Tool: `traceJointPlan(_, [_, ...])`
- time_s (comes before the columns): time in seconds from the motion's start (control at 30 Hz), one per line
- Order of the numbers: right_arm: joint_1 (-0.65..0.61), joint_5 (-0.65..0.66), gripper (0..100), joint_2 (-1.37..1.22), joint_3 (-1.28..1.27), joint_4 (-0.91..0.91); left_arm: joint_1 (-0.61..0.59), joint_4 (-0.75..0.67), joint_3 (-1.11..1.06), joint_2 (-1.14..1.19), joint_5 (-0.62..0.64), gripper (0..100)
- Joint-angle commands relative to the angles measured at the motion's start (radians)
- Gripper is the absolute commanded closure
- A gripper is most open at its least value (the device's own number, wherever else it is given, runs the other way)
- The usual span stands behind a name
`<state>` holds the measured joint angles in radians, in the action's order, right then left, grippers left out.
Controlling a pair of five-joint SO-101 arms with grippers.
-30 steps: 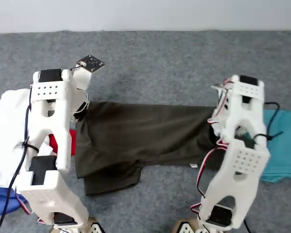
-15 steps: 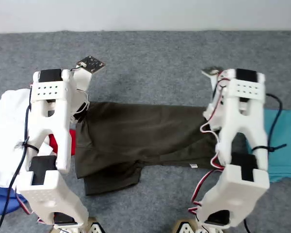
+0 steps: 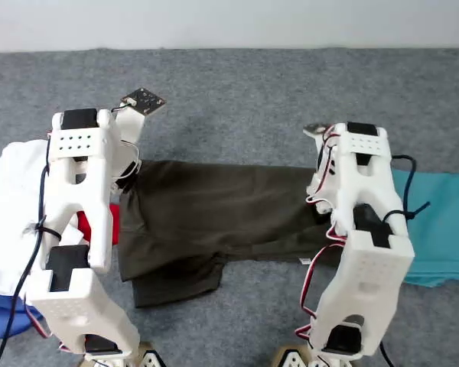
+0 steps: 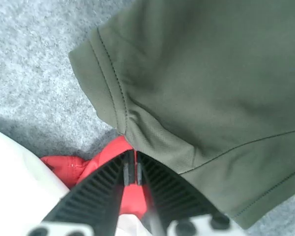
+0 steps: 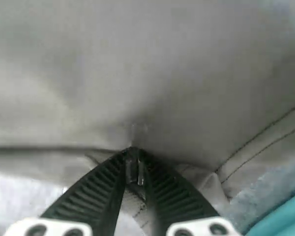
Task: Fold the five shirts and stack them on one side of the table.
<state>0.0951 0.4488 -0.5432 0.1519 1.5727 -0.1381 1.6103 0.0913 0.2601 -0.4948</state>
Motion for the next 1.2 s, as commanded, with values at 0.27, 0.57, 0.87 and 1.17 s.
traceJointPlan(0.27, [0.154,0.135,99.0,0.124,-0.129,0.225,0.003,0.008,0.027,-0.06,-0.008,98])
traceJointPlan(0.57, [0.104,0.138,99.0,0.231,-0.114,0.151,0.003,0.012,0.027,-0.063,-0.008,98])
traceJointPlan(0.87, [0.087,0.149,99.0,0.173,-0.198,0.099,0.12,0.141,0.035,-0.052,-0.009,98])
traceJointPlan(1.17, [0.073,0.149,99.0,0.378,-0.206,0.111,0.055,0.141,-0.018,-0.129,-0.044,98])
